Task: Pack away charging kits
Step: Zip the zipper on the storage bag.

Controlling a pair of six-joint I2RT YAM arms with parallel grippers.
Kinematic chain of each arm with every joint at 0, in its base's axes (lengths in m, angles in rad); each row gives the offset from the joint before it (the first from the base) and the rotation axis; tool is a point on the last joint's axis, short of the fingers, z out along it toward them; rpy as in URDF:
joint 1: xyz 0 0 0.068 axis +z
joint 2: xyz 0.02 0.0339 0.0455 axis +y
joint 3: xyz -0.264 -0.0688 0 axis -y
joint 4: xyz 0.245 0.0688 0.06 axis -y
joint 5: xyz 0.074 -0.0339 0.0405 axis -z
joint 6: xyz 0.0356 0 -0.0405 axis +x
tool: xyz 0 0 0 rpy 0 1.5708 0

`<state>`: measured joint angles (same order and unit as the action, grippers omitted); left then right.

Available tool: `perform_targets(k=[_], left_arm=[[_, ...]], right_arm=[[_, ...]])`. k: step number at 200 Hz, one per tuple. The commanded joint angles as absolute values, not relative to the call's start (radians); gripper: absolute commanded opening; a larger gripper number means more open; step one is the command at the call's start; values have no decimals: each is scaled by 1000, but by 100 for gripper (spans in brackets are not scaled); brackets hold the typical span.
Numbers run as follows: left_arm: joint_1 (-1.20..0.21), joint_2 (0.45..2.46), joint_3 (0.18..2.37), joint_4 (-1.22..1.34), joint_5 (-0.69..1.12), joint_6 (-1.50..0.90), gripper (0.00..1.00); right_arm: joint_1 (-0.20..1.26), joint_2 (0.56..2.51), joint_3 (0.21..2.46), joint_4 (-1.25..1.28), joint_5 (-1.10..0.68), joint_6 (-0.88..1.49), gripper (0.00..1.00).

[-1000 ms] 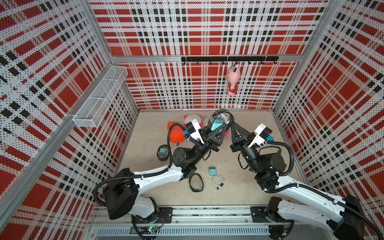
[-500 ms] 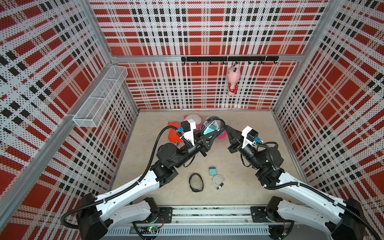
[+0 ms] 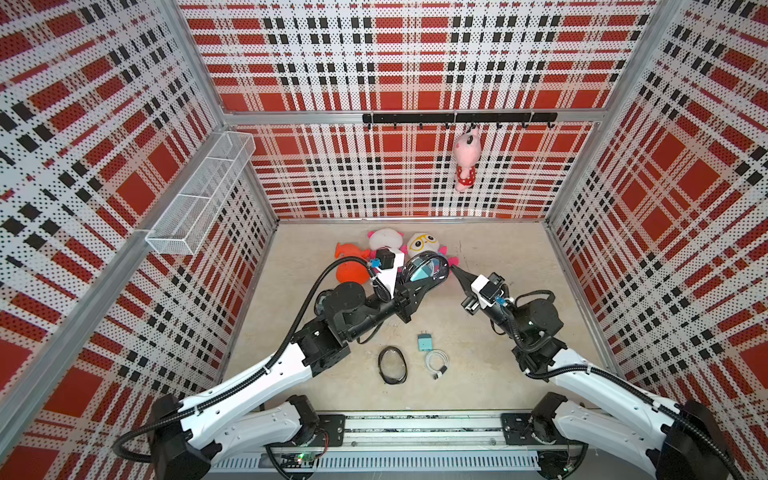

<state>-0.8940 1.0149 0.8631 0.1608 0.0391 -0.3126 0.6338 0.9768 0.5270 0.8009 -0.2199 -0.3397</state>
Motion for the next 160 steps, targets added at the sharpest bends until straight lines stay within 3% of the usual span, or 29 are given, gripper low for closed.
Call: perform_targets(k=[1,33,99,160], left_arm=[[-899,1023,867,50,-10,-295,0],[-920,1040,875,1,-44,-297,0],[-1007,1074,901,-70,-100,-259,0],[-998,1021,854,-54,-76,-278,0]], right_arm=[[566,968,541,882,-312,-354,0],[552,967,466,1018,-468,-478,0],[531,1019,615,758,-533,-609,0],[436,1018,592,831,-693,-571,0]])
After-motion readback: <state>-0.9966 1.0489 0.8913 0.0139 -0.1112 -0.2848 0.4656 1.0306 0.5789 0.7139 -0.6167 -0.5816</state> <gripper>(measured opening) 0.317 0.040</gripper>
